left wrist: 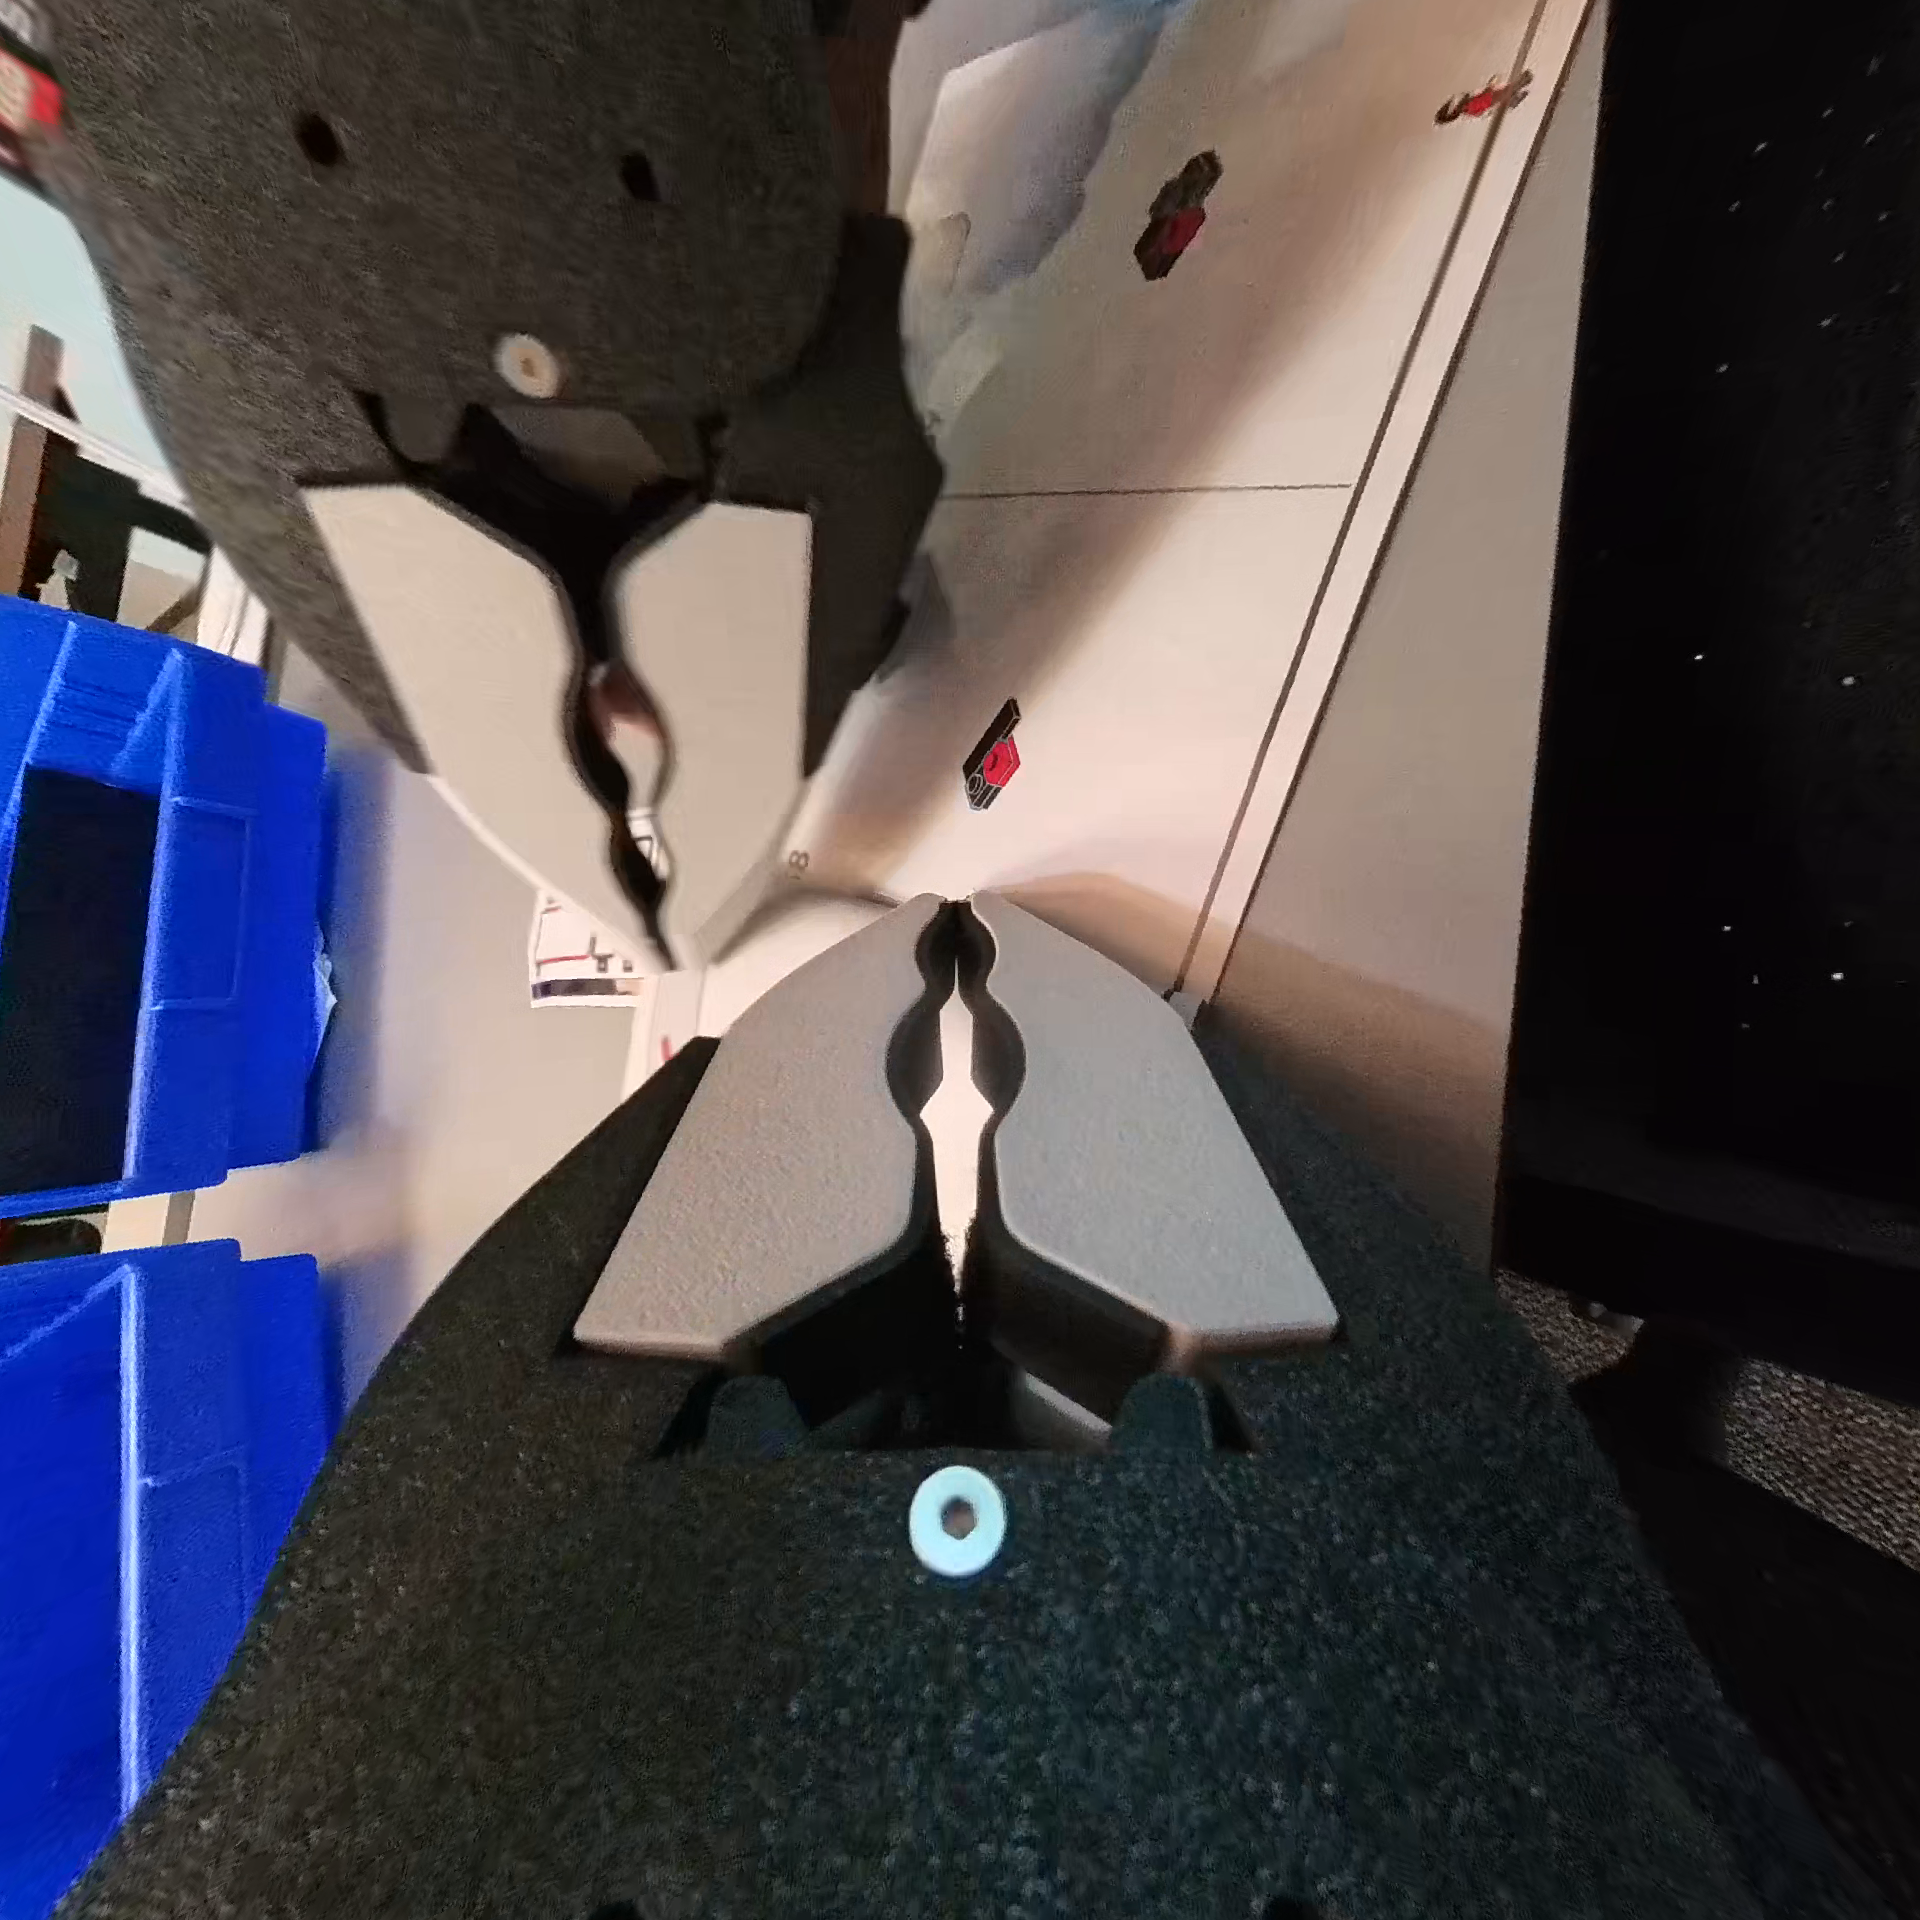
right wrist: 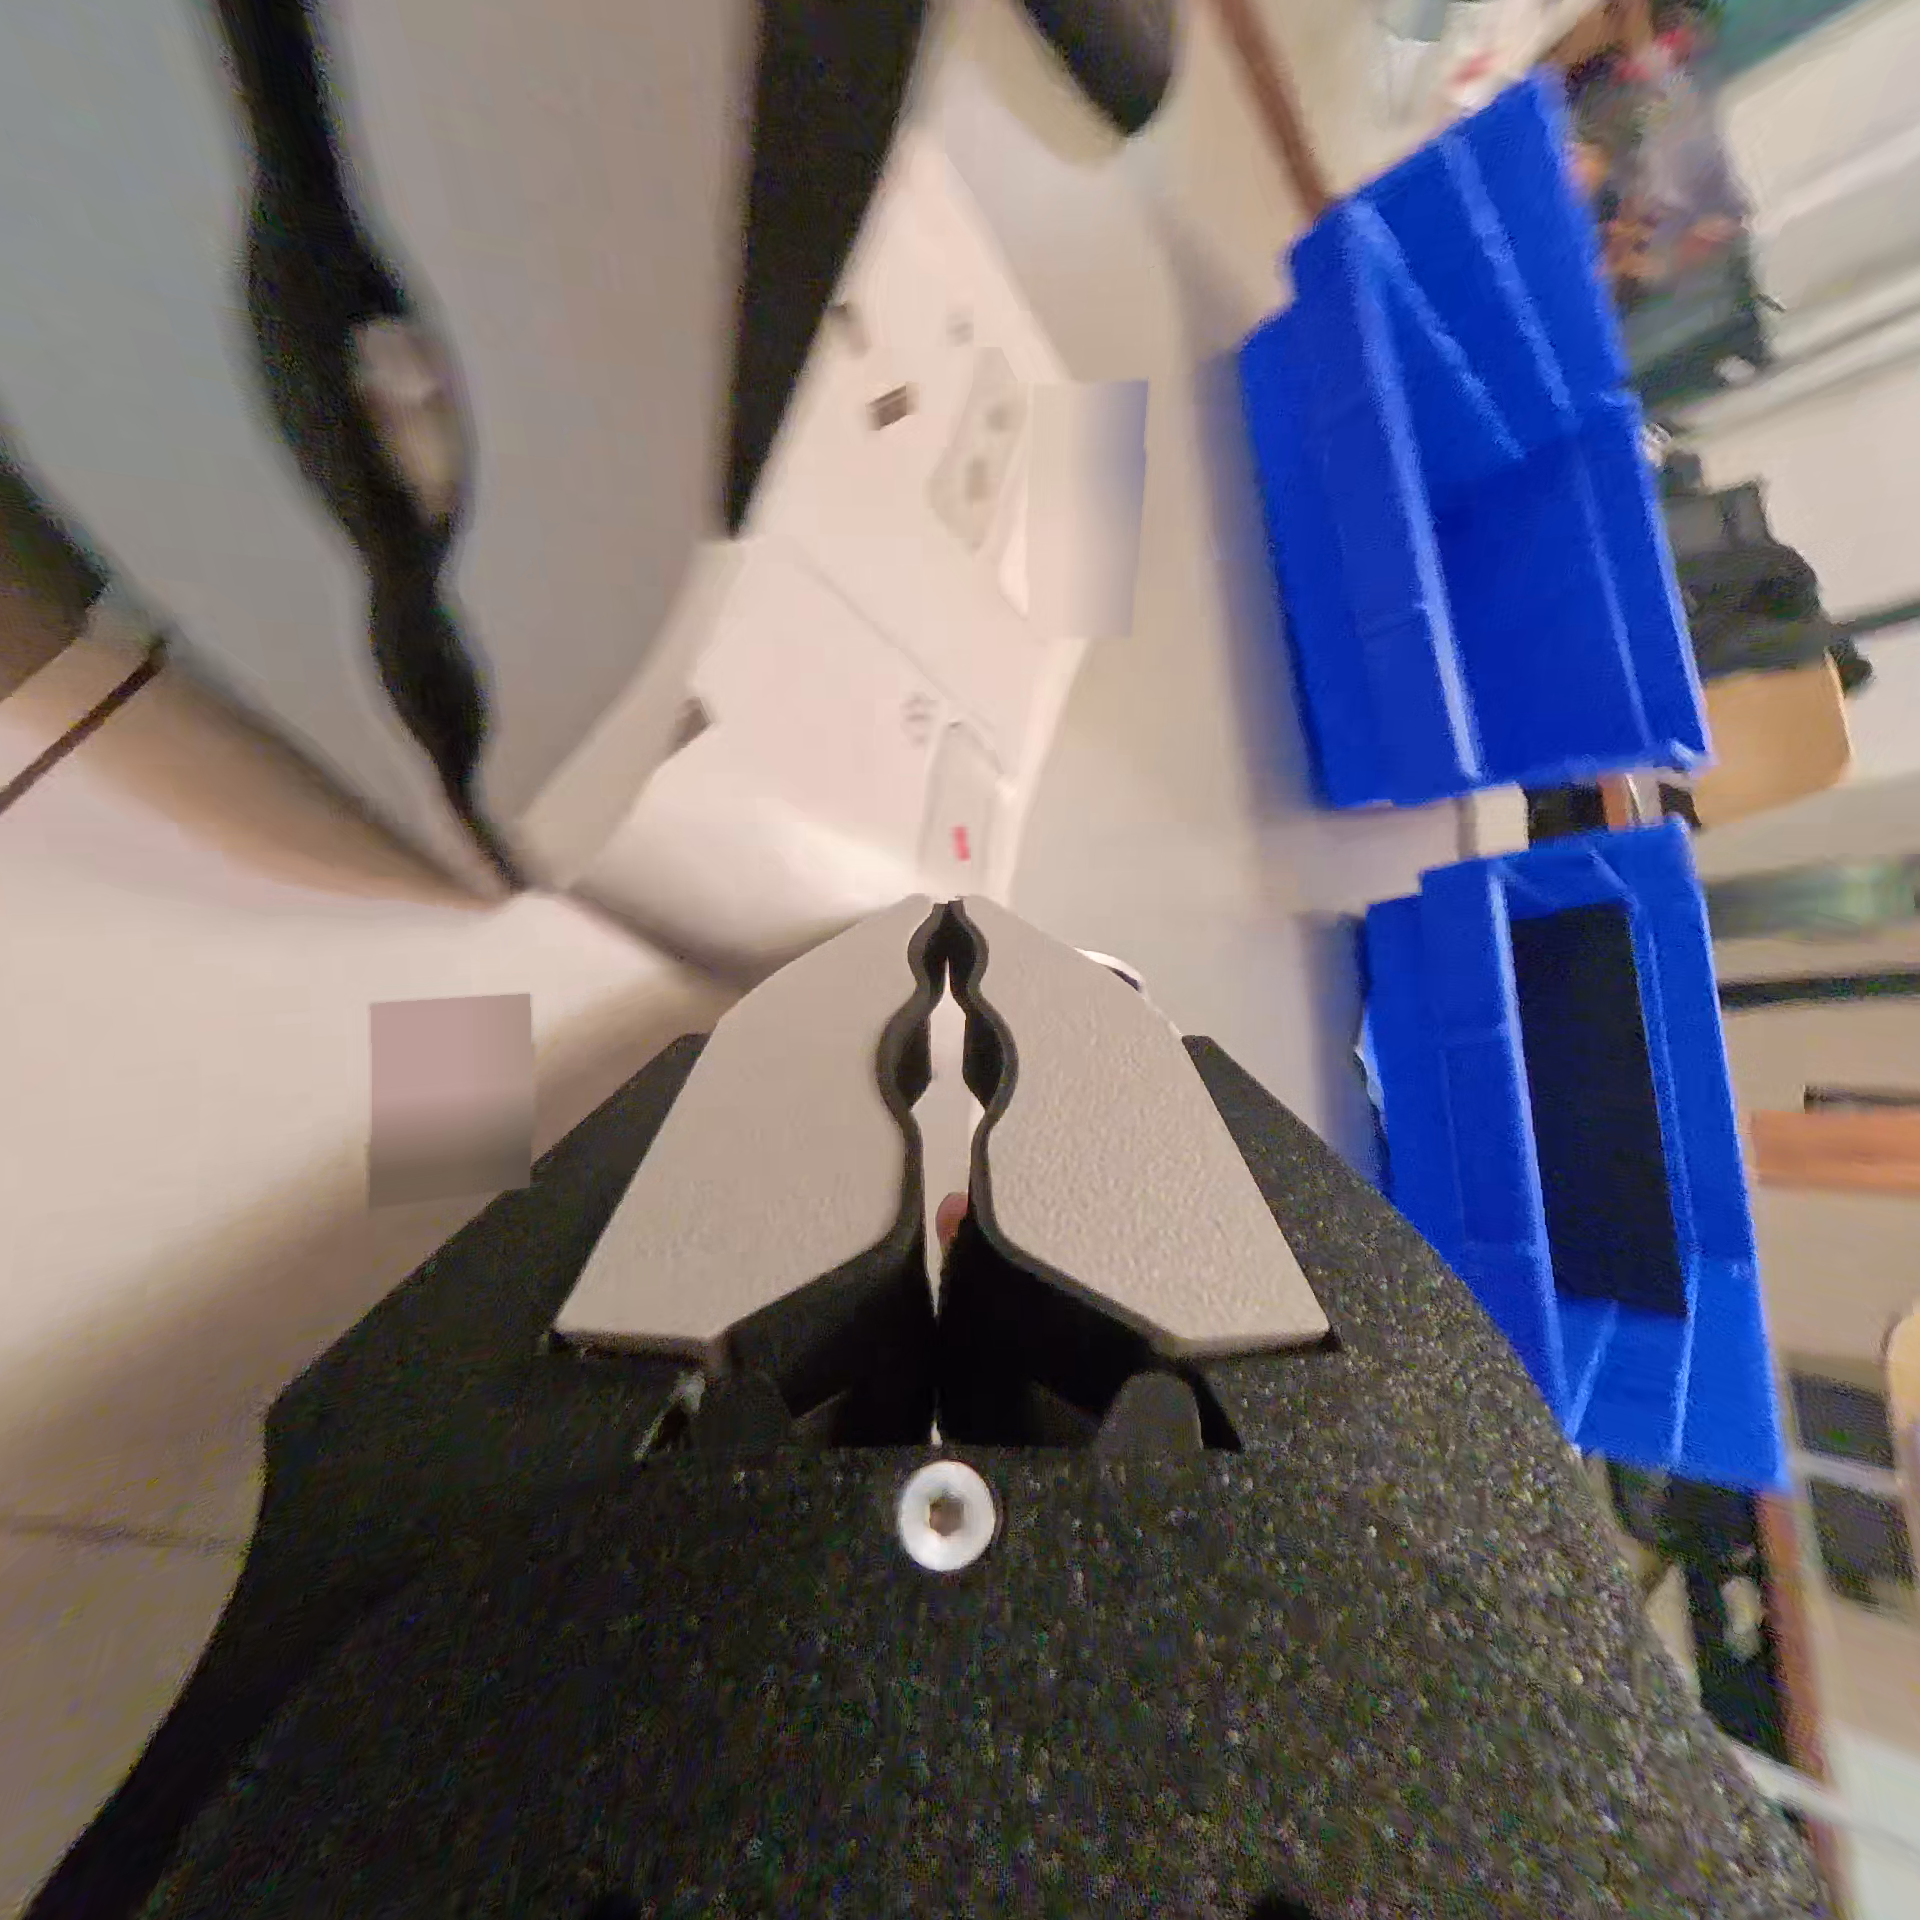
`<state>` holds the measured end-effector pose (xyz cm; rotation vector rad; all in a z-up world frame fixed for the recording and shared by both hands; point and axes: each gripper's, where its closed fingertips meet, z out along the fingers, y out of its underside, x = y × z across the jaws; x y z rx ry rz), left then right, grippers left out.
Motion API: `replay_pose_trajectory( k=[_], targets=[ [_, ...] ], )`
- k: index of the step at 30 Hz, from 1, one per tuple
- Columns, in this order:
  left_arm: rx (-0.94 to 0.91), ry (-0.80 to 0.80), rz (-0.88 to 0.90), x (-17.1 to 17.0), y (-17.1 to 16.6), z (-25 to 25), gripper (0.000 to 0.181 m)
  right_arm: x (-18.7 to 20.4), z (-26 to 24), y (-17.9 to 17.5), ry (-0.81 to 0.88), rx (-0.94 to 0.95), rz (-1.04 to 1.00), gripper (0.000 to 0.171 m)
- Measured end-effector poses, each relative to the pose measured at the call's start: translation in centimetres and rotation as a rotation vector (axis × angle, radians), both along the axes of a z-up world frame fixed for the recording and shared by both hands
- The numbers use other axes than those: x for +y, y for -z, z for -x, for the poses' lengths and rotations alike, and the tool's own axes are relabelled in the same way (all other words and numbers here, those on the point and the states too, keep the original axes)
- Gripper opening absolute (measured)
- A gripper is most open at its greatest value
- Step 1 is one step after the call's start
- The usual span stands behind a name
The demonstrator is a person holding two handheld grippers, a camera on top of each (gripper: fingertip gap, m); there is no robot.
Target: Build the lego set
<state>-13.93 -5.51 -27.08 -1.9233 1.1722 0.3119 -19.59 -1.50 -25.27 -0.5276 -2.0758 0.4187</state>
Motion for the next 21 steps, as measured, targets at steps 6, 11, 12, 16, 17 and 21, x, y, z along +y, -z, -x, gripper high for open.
replay_pose_trajectory(
  k=[6, 11, 12, 16, 17, 21],
  targets=[
    [-0.071, -0.021, -0.007, 0.0, -0.2, 0.1, 0.0, 1.1, -0.1, 0.3, 0.102, -0.008, -0.009, 0.0],
    [-0.17, -0.147, -0.064, -1.8, -4.7, 5.9, 0.0, -1.3, -4.0, -4.2, 0.201, -0.133, 0.429, 0.0],
    [-0.185, -0.21, -0.067, -2.1, -5.2, 8.0, 0.0, -3.0, -5.2, -3.8, 0.182, -0.201, 0.541, 0.0],
    [-0.398, -0.373, -0.072, -2.0, -6.2, 13.4, 0.0, -3.4, -8.5, 1.7, 0.262, -0.376, 0.517, 0.046],
    [-0.456, -0.369, -0.082, -1.8, -6.8, 13.3, 0.0, -3.2, -9.2, 1.6, 0.256, -0.366, 0.572, 0.027],
    [-0.473, -0.323, -0.087, -1.4, -6.5, 11.3, 0.005, -0.7, -14.2, 2.2, 0.202, -0.48, 0.512, 0.012]
  ],
)
